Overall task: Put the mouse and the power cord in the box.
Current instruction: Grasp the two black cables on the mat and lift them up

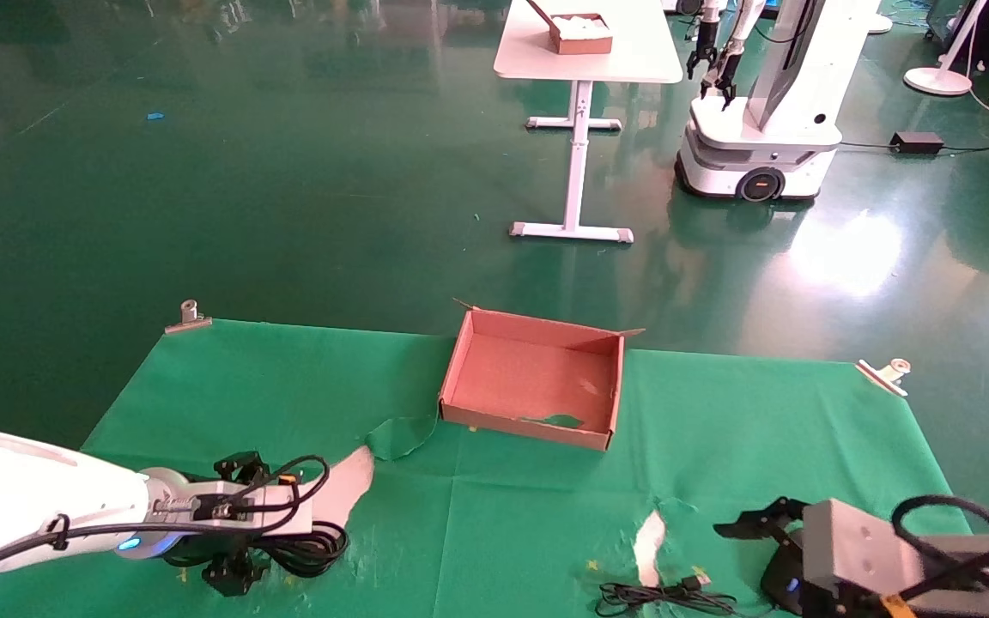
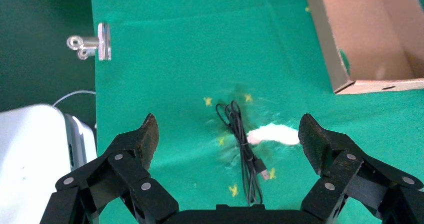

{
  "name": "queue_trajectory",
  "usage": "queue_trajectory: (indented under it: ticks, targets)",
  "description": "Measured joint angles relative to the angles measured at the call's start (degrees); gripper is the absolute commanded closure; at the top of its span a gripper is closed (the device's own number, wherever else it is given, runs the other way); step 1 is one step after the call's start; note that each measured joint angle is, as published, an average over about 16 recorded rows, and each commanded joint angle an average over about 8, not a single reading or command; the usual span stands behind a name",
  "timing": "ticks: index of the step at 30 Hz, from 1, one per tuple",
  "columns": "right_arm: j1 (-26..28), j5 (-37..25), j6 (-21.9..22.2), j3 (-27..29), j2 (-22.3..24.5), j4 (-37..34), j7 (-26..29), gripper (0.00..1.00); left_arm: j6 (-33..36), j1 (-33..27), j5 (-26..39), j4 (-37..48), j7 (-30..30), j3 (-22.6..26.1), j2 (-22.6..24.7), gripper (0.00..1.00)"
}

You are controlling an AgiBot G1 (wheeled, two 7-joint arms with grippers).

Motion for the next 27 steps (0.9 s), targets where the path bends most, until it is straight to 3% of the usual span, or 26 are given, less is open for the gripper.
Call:
queue_trajectory:
  ticks: [6,15,17,24,25,27]
  targets:
    - [2.4,-9.6,1.0,-3.8,-4.0,-0.4,2.8,0.00,-1.1,0.0,1.0,1.0,-0.6,0.0,0.6,0.00]
    - [7.2,-28.7,3.7,-11.5,-14.9,-4.2,9.0,0.00,-1.1,0.0,1.1,1.0,-0.8,0.0,0.6,0.00]
    - [8.0,-32.1,4.3,-13.0,-17.2,-5.5,9.9,0.08,-1.2,0.0,1.1,1.0,-0.8,0.0,0.6,0.03]
    - [9.6,-38.4,5.3,-15.9,-22.5,-9.6,11.3,0.92,-1.2,0.0,1.2,1.0,-0.8,0.0,0.6,0.88]
    - [9.7,-38.8,5.4,-16.1,-22.9,-10.0,11.3,0.98,-1.2,0.0,1.2,1.0,-0.8,0.1,0.6,0.98]
    - [9.8,-39.3,5.5,-16.3,-23.4,-10.5,11.3,1.00,-1.2,0.0,1.2,1.0,-0.8,0.1,0.6,1.00]
